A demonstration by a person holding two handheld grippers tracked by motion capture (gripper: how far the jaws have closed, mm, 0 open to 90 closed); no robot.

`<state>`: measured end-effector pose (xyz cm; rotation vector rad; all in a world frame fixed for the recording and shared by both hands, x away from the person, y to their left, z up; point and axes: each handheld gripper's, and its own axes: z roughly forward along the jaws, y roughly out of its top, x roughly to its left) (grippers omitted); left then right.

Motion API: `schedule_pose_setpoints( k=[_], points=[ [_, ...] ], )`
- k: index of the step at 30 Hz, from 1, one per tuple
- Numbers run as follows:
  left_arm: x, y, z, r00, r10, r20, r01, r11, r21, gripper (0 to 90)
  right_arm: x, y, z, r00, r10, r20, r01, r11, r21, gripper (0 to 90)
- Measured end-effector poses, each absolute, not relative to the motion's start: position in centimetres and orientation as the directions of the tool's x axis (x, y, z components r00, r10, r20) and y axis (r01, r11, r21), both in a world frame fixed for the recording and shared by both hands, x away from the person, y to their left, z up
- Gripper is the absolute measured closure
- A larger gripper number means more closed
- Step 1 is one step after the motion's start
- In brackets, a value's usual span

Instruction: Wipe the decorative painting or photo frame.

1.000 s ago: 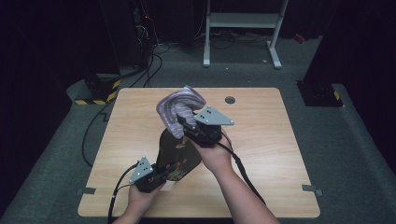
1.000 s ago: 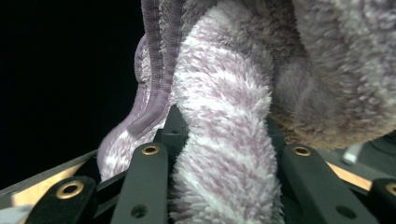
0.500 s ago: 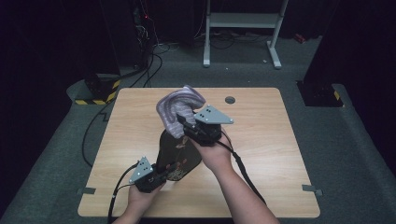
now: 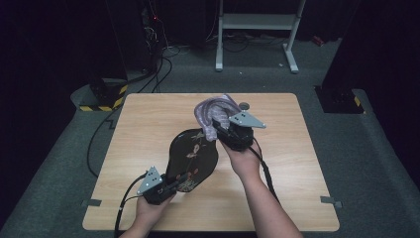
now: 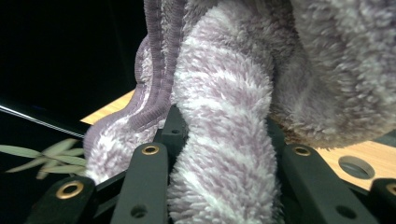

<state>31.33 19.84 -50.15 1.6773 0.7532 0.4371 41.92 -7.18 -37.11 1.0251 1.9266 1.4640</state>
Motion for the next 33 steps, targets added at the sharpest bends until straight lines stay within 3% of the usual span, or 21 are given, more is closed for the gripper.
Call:
schedule_pose_setpoints(
  k=[15,20,33],
  points=[
    [31.3,19.9,-50.2,0.721,0.684,-0.113,0.247,-0.102,0.964,79.1,37.3,-3.3,-34.2,-0.735,0.678,-0.001,0.124,0.135,0.983,65.3],
    [31.3,19.8,-50.2,0.720,0.685,-0.112,0.247,-0.101,0.964,79.1,36.6,-2.5,-33.6,-0.743,0.667,-0.052,0.085,0.172,0.981,65.0],
    [31.4,19.9,-50.2,0.721,0.684,-0.115,0.246,-0.097,0.964,79.1,41.7,-8.2,-38.2,-0.614,0.779,0.128,0.280,0.063,0.958,65.4]
  ],
)
